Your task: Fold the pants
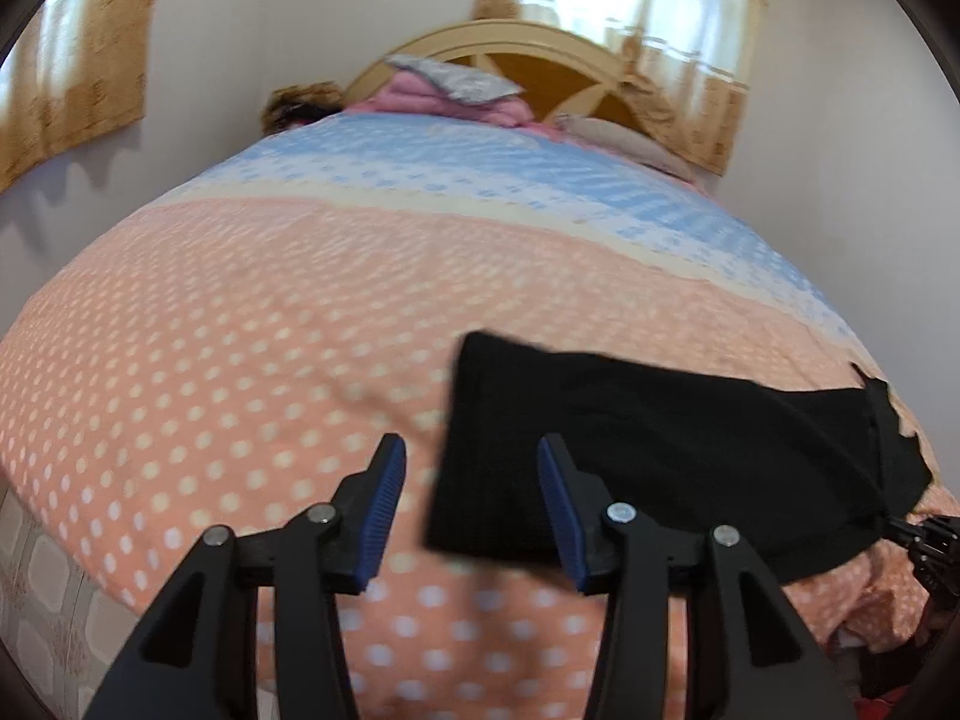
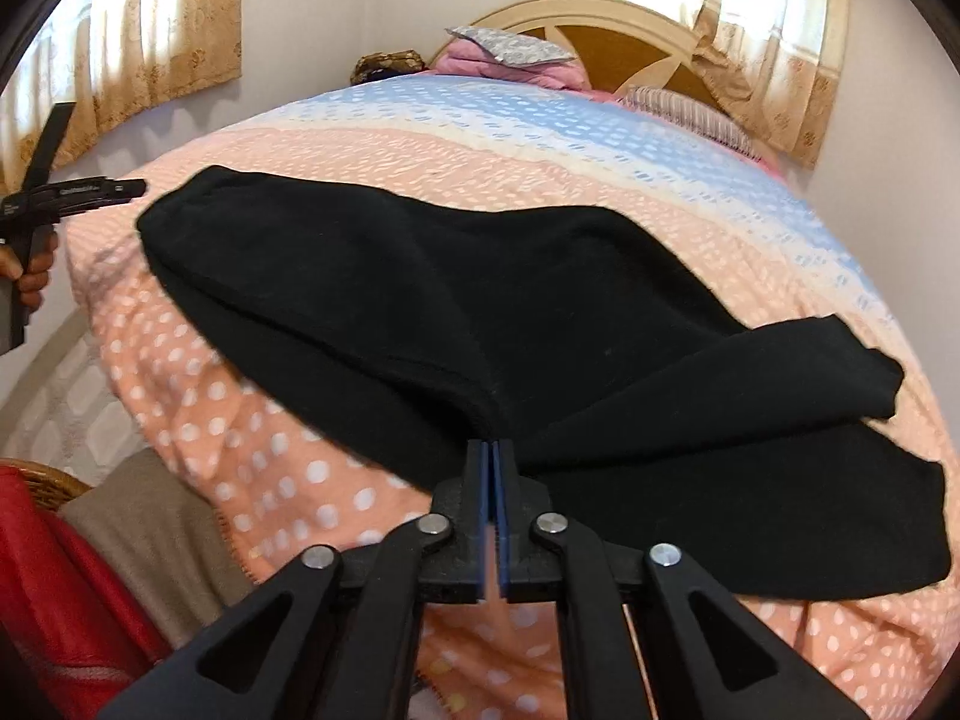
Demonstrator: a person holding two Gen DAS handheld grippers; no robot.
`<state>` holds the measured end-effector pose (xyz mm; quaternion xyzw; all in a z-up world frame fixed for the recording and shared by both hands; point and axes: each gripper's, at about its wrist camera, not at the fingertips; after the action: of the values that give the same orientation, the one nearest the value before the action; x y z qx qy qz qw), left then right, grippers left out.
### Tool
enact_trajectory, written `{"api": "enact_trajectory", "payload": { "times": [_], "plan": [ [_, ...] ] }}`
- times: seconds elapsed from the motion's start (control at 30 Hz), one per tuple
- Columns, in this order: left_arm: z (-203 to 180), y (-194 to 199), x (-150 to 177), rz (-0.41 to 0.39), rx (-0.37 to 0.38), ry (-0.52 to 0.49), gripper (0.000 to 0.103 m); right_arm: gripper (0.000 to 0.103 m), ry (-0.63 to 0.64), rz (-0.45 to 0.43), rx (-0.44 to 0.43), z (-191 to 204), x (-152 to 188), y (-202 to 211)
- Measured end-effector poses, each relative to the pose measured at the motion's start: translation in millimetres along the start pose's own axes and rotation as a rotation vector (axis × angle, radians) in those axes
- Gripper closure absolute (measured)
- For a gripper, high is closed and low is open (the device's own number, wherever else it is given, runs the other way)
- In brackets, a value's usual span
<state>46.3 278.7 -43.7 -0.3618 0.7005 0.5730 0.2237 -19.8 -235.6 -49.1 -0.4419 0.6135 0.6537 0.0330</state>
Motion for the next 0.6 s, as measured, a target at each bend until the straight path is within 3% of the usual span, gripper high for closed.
{"api": "enact_trajectory", "payload": {
  "times": [0.13,0.2,0.27,0.33,0.4,0.43,0.6],
  "plan": [
    [-35.2,-0.6,-1.5,-0.028,0.029,-0.091,0.041,0.102,0.054,0.021,0.044,10.6,7.5,8.2],
    [-44.0,-8.0,1.1,-0.025,0.024,-0.097,0.041,0.102,0.020,0.010,0.054,3.2,11.1,9.4],
    [-47.9,-17.6,4.4,-0.004,0.008,-0.060,0.041,0.102,-0.106,-0.051,-0.014,-12.1,4.2,17.2],
    [-49.1,-21.0,9.7,0.013,0.019,-0.029,0.041,0.101,-0.215,-0.110,-0.140,-22.9,-5.5,23.4],
    [-57.4,-20.6,15.8,-0.001,0.014,-0.056,0.041,0.101,-0.328,-0.151,-0.288,-33.4,-11.2,22.8],
    [-61.4,-20.8,17.3,-0.010,-0.003,-0.078,0.041,0.101,-0.367,-0.158,-0.319,-36.1,-11.3,21.1],
    [-74.0,-30.9,19.0,-0.014,-0.023,-0.113,0.041,0.101,-0.582,-0.170,-0.280,-66.8,11.7,16.3]
  ]
}}
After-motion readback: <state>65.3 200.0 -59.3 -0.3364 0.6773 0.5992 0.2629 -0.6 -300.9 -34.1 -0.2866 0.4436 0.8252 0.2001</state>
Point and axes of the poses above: each gripper's, at about its wrist camera, not at the fingertips, and y roughly against the way its jaws point, z to its left, x to its underside, and after that the axes turned 4 degrees about y, right-handed
